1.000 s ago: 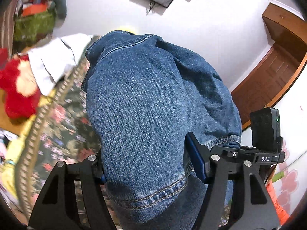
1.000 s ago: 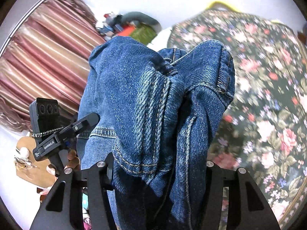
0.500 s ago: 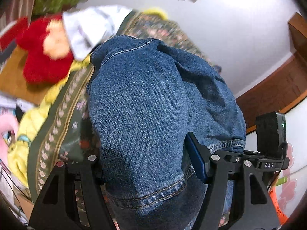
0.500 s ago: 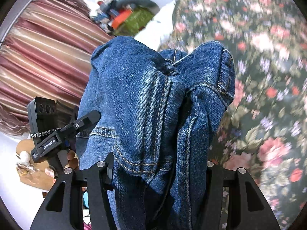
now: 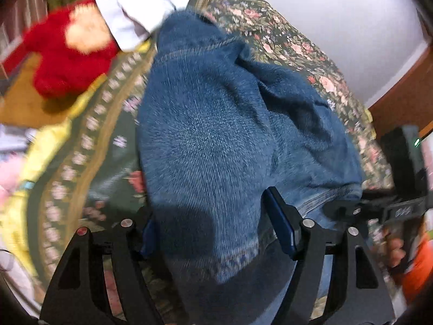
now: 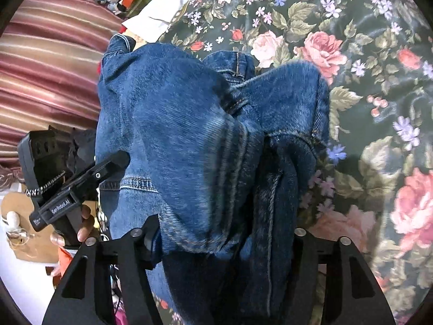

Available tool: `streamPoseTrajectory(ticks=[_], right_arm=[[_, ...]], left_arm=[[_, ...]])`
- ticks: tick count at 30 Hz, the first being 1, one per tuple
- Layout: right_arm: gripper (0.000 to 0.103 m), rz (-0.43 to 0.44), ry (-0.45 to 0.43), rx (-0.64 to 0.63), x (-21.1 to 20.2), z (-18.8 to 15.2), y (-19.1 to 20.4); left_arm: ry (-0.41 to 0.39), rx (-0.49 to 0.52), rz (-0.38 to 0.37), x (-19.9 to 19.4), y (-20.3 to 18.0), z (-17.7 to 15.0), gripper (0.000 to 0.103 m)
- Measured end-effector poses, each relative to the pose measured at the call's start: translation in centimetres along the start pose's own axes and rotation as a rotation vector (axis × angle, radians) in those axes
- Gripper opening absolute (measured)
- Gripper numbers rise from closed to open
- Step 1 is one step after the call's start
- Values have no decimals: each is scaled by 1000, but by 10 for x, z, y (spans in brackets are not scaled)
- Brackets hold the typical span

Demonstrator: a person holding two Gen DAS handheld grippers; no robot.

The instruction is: Fold large clothes

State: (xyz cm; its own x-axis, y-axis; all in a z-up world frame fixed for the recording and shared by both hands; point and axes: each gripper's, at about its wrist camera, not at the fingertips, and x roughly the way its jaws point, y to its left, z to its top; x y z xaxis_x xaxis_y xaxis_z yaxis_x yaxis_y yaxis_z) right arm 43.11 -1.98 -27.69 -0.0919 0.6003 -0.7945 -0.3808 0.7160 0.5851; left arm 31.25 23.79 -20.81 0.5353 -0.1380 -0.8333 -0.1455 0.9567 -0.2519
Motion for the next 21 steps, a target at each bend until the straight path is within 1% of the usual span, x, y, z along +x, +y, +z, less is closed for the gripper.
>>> streamPoseTrajectory(ticks=[1,2,3,5,6,7,8,9,11,12,14,15,17,19,21], right_arm=[[62,-13,2,-12,-4,0,2],[66,-27,0,-27,-9,-1,6],[69,-70,-18,-60,-15,-4,11],[85,-147,-42,-119,-21,-11,17],[88,-204,-50,-166,-23,-19,21],[88,-240,-50,-194,-24,-25,20],[89,-270,-45,-219,-24,-29,22],[89,-287,-34,-243,-23,-35,21],[89,-284,-24,-262,-26,-50,16],[89,-279,-20,-258,-28,-56,12],[89,-266,-16,-237,-33,-66,4],[90,-259,-17,-224,-35,-69,0],[90,-249,-25,-201,-41,-74,-8],[90,-264,-29,-192,-48,-79,-11],[90,-310,-41,-196,-60,-89,-9]], left_arm=[[-24,27,44,-7,-4,-5,72],[-41,47,77,-9,-6,-8,73],[-56,76,112,-15,-10,-15,74],[-46,112,148,-9,-9,-23,84],[-36,122,157,-8,-10,-30,85],[-49,119,176,-9,-9,-40,86],[-66,110,182,-13,-8,-48,89],[-64,101,175,-13,-8,-52,92],[-58,68,170,-18,-7,-65,93],[-66,49,163,-22,-4,-73,93],[-55,25,155,-24,-4,-82,96],[-47,15,157,-25,-2,-87,96],[-25,4,187,-26,0,-97,96],[-18,4,206,-31,1,-105,96],[-14,-1,222,-39,1,-109,96]])
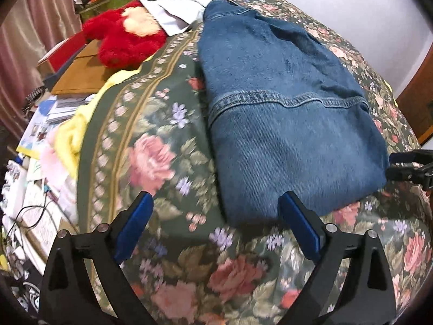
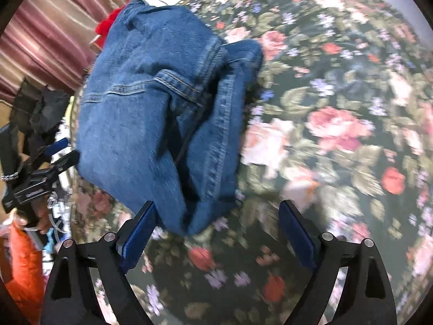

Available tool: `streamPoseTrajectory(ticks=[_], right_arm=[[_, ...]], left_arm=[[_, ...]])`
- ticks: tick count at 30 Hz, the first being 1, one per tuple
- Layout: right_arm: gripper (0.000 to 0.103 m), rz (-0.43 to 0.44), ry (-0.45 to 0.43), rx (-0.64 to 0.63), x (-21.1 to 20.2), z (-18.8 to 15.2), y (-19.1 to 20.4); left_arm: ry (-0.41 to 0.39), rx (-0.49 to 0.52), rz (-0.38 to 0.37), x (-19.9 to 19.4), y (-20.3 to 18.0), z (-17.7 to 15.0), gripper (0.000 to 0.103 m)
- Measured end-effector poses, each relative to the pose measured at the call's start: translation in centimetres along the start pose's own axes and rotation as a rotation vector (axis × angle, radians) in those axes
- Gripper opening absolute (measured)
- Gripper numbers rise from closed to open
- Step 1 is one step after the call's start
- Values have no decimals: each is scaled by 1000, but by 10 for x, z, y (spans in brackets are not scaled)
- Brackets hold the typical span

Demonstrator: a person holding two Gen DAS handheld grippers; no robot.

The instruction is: Fold large clothes

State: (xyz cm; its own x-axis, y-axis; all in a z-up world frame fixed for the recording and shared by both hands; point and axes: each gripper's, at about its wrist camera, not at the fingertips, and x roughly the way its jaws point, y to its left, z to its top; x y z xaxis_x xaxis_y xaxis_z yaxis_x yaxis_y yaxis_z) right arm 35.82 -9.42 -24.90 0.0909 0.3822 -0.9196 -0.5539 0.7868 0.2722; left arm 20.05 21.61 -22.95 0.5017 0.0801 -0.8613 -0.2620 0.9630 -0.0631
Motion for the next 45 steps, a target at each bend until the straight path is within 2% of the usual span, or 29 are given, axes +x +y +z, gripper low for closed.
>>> streamPoseTrajectory(ticks=[3,6,9,12,14,18,21,24,28,32,36,39,45], right_arm=[[90,-36,-48,-16,-23,-4,3],[90,-7,-154,-15,-55,2,11],[90,23,-246,-10,-75,14,25],[90,23,-322,-10,-78,37,44],[90,14,-354,-19,-74,58,54],[90,-21,-353,-7,-48,100,58],[89,-55,-322,32,-18,122,44],[89,-121,-280,56,10,134,25],[89,-149,-237,29,35,136,6],[89,-155,-269,23,19,128,7],[89,-155,-351,3,-22,109,20],[89,-128,-439,-26,-66,87,38],[89,-102,-672,-87,-163,32,84]], left_arm=[[-48,24,56,-22,-5,3,96],[-129,74,94,-43,-17,14,96],[-231,139,147,-56,-32,45,96],[-281,154,173,-49,-35,75,96],[-277,130,165,-34,-34,103,96],[-246,54,120,4,-28,143,96],[-209,3,166,40,-20,164,96],[-159,-33,250,70,-9,169,96],[-128,-78,188,82,7,168,96],[-139,-81,191,61,5,161,94],[-182,-43,127,17,-6,146,94],[-269,1,98,-34,-23,130,94],[-493,57,24,-151,-54,93,94]])
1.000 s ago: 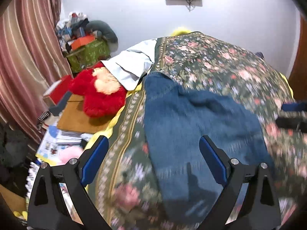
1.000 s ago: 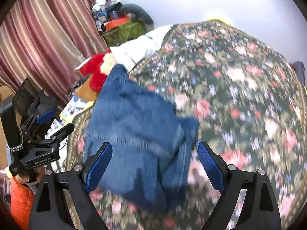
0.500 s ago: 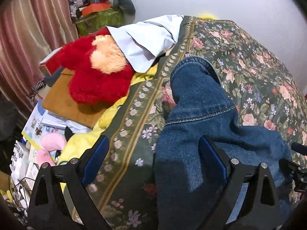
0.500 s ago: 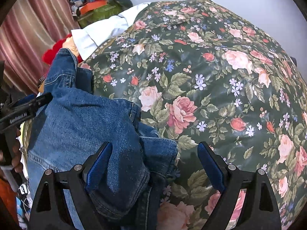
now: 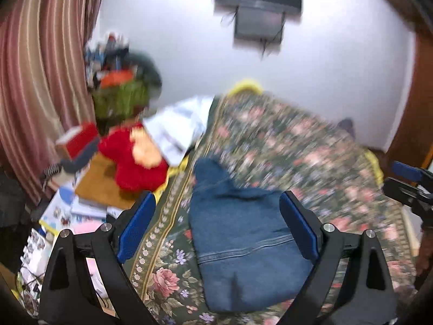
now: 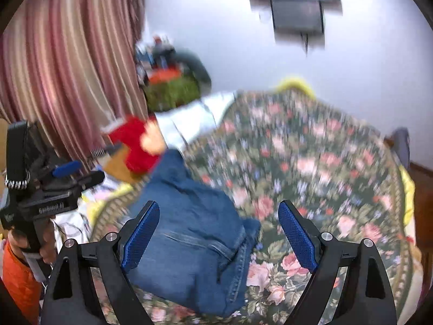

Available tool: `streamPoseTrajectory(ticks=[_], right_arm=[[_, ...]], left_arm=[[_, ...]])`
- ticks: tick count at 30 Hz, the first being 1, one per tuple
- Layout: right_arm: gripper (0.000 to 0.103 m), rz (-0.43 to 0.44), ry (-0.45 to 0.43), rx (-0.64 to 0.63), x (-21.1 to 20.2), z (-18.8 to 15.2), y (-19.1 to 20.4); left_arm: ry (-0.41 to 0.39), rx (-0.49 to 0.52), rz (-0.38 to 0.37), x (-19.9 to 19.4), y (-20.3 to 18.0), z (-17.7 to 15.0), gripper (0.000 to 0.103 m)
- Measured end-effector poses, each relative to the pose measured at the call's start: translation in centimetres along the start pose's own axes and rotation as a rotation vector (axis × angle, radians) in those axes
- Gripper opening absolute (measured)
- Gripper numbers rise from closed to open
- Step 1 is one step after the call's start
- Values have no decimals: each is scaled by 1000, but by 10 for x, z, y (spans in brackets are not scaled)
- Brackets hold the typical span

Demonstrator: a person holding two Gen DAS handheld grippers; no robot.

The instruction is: Fold large clothes

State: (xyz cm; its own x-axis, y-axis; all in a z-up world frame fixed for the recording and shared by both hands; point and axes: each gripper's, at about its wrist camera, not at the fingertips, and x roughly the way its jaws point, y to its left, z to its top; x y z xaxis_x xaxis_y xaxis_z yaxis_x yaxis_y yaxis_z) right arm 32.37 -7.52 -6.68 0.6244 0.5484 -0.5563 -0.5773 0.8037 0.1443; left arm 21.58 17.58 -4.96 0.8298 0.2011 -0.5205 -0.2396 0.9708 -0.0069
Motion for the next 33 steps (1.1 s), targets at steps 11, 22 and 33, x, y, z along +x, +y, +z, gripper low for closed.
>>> streamPoseTrajectory(ticks=[11,22,33], right_arm=[[89,22,-359,-16,-177,-10,49],[102,-101,-422,-73,-237,-60,91],[103,-127,-391,-50,-241,-69,89]], left_arm=[[-362,32,7,-174,-41,-17,94],[-392,19,36,-211,-61,-48,100],[-377,37,42,-210,-69,-57,102]])
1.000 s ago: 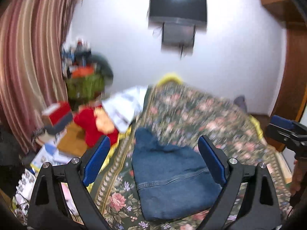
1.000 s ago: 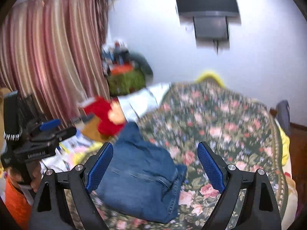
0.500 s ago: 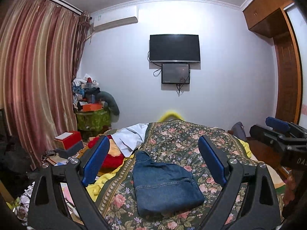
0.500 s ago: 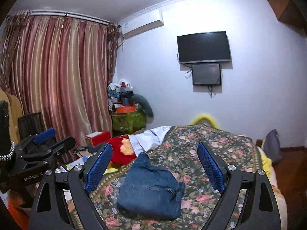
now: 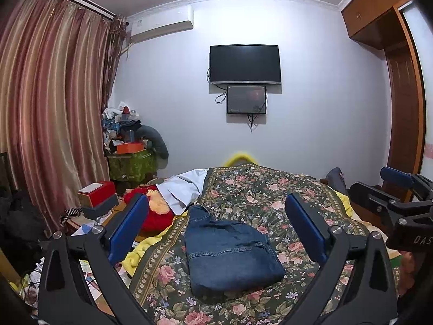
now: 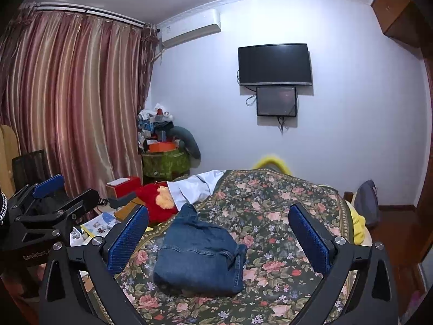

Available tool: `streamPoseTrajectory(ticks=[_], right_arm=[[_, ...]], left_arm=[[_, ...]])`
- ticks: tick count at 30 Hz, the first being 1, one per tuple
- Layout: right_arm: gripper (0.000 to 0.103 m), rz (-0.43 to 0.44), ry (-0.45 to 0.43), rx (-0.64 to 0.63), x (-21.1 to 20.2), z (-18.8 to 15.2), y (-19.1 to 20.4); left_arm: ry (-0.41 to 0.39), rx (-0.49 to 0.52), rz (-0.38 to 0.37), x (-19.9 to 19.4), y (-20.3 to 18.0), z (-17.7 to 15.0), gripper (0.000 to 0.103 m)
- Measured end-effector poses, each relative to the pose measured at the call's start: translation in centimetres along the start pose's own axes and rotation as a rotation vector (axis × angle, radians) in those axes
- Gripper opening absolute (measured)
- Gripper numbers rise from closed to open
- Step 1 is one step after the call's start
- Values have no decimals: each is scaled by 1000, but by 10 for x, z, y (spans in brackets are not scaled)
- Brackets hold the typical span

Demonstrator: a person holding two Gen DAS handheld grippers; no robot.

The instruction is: Fold large clothes

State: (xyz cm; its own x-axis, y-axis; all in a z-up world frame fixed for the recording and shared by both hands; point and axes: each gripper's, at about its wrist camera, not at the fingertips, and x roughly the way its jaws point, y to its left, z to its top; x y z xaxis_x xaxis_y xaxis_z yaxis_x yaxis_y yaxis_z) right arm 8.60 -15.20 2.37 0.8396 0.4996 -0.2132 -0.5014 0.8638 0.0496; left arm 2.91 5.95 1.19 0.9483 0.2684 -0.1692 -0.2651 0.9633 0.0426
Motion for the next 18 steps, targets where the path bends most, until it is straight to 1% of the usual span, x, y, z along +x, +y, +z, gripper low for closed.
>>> streamPoseTrajectory(ticks=[18], right_arm=[[103,1,1,2,4,2,-4]], left_arm=[[-7,6,-6,-1,-2,-2,102]])
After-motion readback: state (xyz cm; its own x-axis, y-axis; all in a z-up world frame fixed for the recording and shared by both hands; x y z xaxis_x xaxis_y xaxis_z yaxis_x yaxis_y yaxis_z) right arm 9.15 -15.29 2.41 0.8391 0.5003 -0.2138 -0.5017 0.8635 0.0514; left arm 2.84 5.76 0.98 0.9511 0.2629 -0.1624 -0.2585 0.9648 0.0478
